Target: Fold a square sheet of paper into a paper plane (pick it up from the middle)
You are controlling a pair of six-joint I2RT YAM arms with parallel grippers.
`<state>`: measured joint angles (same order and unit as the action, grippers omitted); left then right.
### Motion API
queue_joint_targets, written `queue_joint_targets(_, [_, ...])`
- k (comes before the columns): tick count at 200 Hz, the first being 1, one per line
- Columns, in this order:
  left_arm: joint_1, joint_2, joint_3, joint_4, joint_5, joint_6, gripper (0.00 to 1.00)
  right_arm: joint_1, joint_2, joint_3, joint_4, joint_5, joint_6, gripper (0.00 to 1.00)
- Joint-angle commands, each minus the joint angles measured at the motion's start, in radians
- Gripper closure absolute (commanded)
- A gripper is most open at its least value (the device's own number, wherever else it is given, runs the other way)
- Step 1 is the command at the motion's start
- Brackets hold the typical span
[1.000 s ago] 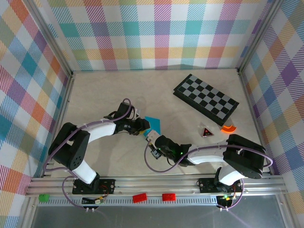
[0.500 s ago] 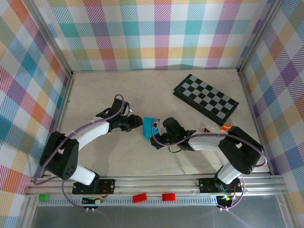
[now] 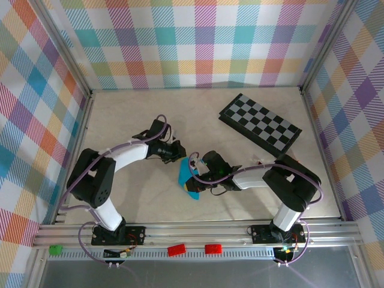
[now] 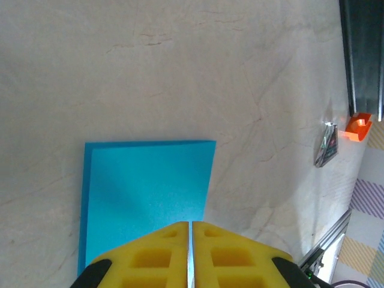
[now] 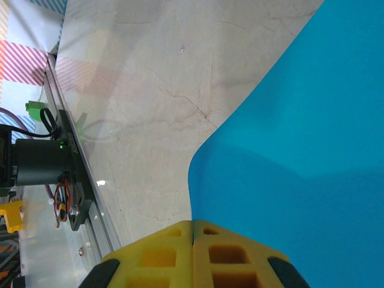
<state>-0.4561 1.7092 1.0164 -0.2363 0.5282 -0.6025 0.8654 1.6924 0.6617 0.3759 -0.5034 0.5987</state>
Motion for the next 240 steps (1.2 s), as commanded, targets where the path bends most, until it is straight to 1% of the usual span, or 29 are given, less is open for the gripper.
queue_joint_targets(1, [-0.019, 0.062, 0.062, -0.034, 0.019, 0.053, 0.92, 0.002, -0.003, -0.016, 0.059, -0.026, 0.027, 0.95])
queue_joint_targets(9, [-0.021, 0.082, 0.068, -0.069, 0.015, 0.059, 0.92, 0.001, -0.007, -0.014, 0.049, -0.025, 0.022, 0.95])
queue_joint_targets(45, [-0.037, 0.155, 0.062, -0.072, 0.032, 0.076, 0.93, -0.001, -0.021, -0.021, 0.031, -0.004, 0.025, 0.95])
queue_joint_targets(55, [-0.041, 0.170, 0.061, -0.079, 0.025, 0.086, 0.95, -0.006, -0.021, -0.021, 0.031, -0.002, 0.027, 0.95])
queue_joint_targets(82, [-0.052, 0.190, 0.050, -0.117, -0.076, 0.127, 0.98, -0.024, -0.016, -0.013, 0.007, 0.002, 0.033, 0.95])
queue_joint_targets(96, [-0.052, 0.197, 0.039, -0.121, -0.096, 0.134, 0.98, -0.039, -0.017, -0.003, -0.043, 0.005, 0.012, 0.96])
queue_joint_targets(113, [-0.052, 0.198, 0.019, -0.102, -0.099, 0.129, 0.99, -0.062, -0.022, 0.007, -0.102, 0.018, -0.015, 0.96])
queue_joint_targets(155, [-0.052, 0.193, 0.014, -0.097, -0.100, 0.124, 0.99, -0.102, -0.019, 0.024, -0.160, 0.022, -0.036, 0.96])
queue_joint_targets(199, [-0.052, 0.190, 0.023, -0.101, -0.096, 0.127, 0.99, -0.112, -0.011, 0.038, -0.167, 0.026, -0.033, 0.96])
queue_joint_targets(240, [-0.052, 0.184, 0.023, -0.106, -0.100, 0.127, 0.99, -0.115, 0.003, 0.072, -0.217, 0.050, -0.043, 0.96])
